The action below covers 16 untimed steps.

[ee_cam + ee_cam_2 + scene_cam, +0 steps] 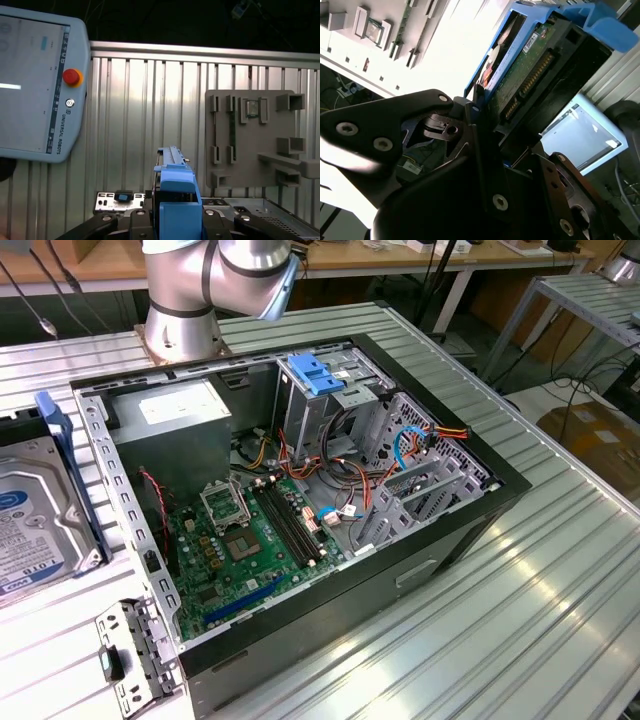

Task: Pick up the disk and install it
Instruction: 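Pick up the disk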

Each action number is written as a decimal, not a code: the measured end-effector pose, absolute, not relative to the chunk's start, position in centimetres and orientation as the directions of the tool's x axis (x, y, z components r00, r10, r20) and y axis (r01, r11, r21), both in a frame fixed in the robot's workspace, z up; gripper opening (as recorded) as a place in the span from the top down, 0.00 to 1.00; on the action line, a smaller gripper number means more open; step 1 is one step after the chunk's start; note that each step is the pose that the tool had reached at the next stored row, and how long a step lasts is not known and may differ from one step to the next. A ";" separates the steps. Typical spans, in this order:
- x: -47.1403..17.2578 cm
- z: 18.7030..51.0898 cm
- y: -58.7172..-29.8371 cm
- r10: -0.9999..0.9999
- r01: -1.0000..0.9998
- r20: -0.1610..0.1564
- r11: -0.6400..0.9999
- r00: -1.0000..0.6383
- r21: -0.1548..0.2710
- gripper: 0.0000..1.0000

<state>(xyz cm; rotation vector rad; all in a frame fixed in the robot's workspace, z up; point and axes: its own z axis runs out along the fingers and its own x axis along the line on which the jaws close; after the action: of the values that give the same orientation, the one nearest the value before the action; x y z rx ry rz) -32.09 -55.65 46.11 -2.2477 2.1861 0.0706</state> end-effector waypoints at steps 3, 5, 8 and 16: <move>-32.1 46.1 -56.0 -0.999 -0.999 -0.036 -0.028 0.027 0.028 0.64; -32.1 46.1 -56.2 -0.999 -0.999 -0.036 -0.028 0.027 0.028 0.64; -32.0 46.1 -56.3 -0.999 -0.999 -0.036 -0.028 0.027 0.028 0.64; -31.5 46.1 -56.4 -0.999 -0.999 -0.036 -0.028 0.027 0.028 0.64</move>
<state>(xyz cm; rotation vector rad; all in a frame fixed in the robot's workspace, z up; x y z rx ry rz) -31.48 -56.45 46.09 -2.2477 2.1861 0.0707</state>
